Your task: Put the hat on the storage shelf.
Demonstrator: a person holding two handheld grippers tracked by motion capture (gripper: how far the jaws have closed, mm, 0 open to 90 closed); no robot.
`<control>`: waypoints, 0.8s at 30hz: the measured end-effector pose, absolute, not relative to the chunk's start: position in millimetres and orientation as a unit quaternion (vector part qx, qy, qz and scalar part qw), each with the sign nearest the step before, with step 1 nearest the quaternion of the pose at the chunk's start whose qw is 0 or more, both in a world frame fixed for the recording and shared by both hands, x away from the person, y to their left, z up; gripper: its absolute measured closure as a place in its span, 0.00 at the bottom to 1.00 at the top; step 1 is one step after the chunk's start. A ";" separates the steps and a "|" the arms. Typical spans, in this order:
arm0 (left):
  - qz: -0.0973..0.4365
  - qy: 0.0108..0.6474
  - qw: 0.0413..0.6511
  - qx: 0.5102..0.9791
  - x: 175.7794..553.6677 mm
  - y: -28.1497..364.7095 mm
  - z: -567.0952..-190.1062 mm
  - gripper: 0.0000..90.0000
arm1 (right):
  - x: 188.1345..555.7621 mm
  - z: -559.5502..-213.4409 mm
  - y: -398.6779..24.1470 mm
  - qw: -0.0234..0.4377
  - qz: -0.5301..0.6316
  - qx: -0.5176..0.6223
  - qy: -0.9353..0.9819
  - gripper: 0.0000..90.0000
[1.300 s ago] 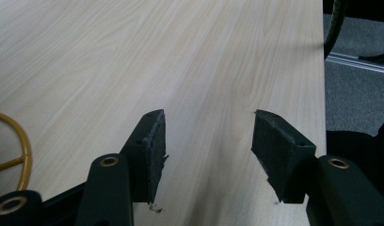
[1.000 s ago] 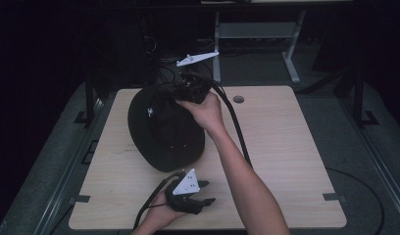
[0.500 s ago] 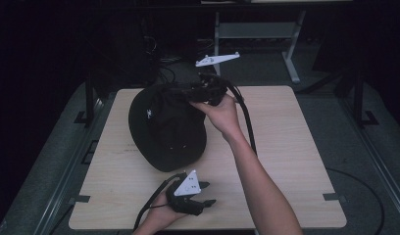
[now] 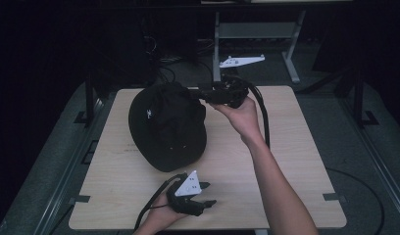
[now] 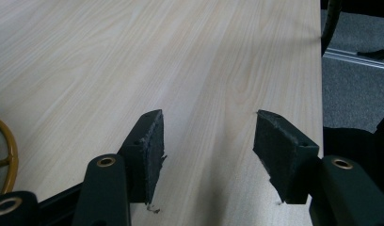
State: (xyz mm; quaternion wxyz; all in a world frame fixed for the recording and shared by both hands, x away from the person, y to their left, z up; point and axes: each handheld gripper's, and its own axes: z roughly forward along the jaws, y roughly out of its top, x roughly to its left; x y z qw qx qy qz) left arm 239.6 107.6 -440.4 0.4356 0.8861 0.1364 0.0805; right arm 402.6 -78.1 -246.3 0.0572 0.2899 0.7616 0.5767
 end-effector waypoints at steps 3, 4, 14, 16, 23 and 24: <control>0.078 0.141 0.438 0.884 239.5 107.4 -440.9 0.47 | 400.3 -246.1 -85.0 0.061 0.579 0.293 0.759 0.54; 0.078 0.141 0.438 0.884 239.5 107.4 -440.8 0.47 | 399.9 -246.3 -87.0 0.063 0.579 0.293 0.758 0.53; 0.077 0.145 0.441 0.882 240.4 108.0 -441.2 0.46 | 393.9 -253.9 -107.4 0.069 0.575 0.304 0.757 0.47; 0.077 0.145 0.440 0.883 240.7 108.2 -441.1 0.46 | 392.2 -255.7 -112.3 0.070 0.575 0.307 0.755 0.45; 0.080 0.146 0.439 0.883 241.7 107.9 -441.5 0.44 | 386.9 -262.6 -128.3 0.071 0.570 0.321 0.753 0.41; 0.080 0.146 0.439 0.883 241.8 108.0 -441.6 0.44 | 386.2 -264.0 -131.3 0.072 0.570 0.322 0.752 0.41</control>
